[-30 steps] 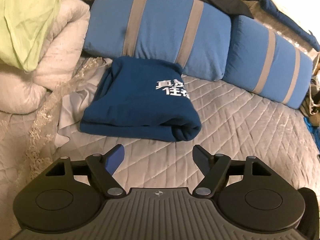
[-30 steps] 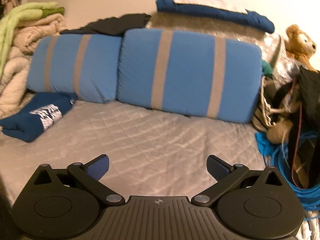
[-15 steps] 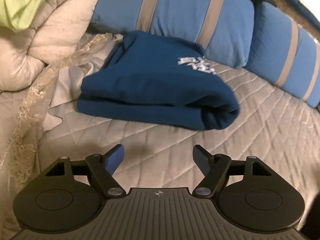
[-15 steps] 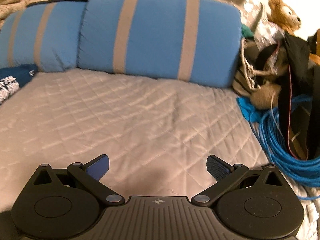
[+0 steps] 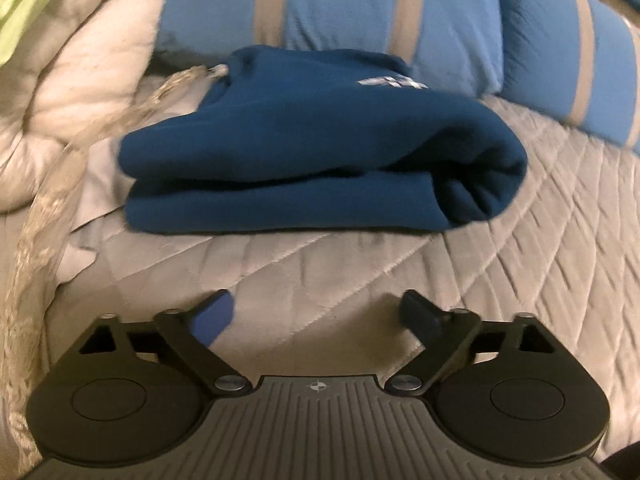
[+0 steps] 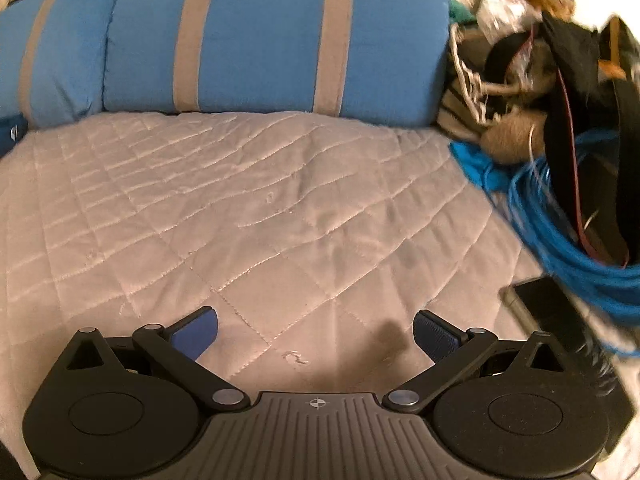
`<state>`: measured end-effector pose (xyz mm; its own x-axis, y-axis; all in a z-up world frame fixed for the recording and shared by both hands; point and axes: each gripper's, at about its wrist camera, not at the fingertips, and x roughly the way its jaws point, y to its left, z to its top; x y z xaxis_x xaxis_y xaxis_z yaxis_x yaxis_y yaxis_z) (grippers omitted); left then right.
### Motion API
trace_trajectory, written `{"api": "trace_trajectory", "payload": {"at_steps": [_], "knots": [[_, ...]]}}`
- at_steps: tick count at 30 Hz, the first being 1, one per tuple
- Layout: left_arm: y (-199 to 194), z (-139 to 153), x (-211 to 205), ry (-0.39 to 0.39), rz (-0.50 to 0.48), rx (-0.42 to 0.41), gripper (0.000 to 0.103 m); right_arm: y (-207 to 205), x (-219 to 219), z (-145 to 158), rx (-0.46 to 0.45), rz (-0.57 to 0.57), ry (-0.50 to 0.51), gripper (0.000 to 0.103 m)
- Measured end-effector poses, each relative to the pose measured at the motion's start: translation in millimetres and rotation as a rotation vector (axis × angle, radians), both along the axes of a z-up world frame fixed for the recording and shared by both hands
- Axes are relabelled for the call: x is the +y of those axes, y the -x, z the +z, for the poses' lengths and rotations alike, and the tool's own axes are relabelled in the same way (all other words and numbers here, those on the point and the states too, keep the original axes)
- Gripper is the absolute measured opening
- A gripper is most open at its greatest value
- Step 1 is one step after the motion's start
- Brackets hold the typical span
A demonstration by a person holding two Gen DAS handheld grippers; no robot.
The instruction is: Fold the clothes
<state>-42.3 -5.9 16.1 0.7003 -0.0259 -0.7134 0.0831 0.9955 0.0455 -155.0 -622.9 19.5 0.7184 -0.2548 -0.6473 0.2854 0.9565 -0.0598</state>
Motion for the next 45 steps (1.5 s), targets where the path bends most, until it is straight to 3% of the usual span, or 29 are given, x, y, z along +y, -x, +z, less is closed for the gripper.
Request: {"api": "trace_trajectory", "payload": {"at_steps": [3, 15, 28, 45], "knots": [[-5.9, -1.8, -2.2, -0.002, 0.015, -0.001, 0.103, -1.7, -5.7, -5.0, -0.009, -0.011, -0.067, 0.103], [-22.3, -6.0, -0.2, 0.002, 0.023, -0.052, 0.103, -9.0, -9.4, -7.3, -0.045, 0.017, -0.070, 0.103], [-41.1, -14.0, -0.2, 0.010, 0.003, -0.115, 0.103, -48.7, -20.5, -11.5, -0.057, 0.035, -0.073, 0.103], [-39.9, -17.8, -2.8, 0.000, 0.010, -0.138, 0.103, -46.9, -20.9, -16.6, -0.104, 0.036, -0.061, 0.103]]}}
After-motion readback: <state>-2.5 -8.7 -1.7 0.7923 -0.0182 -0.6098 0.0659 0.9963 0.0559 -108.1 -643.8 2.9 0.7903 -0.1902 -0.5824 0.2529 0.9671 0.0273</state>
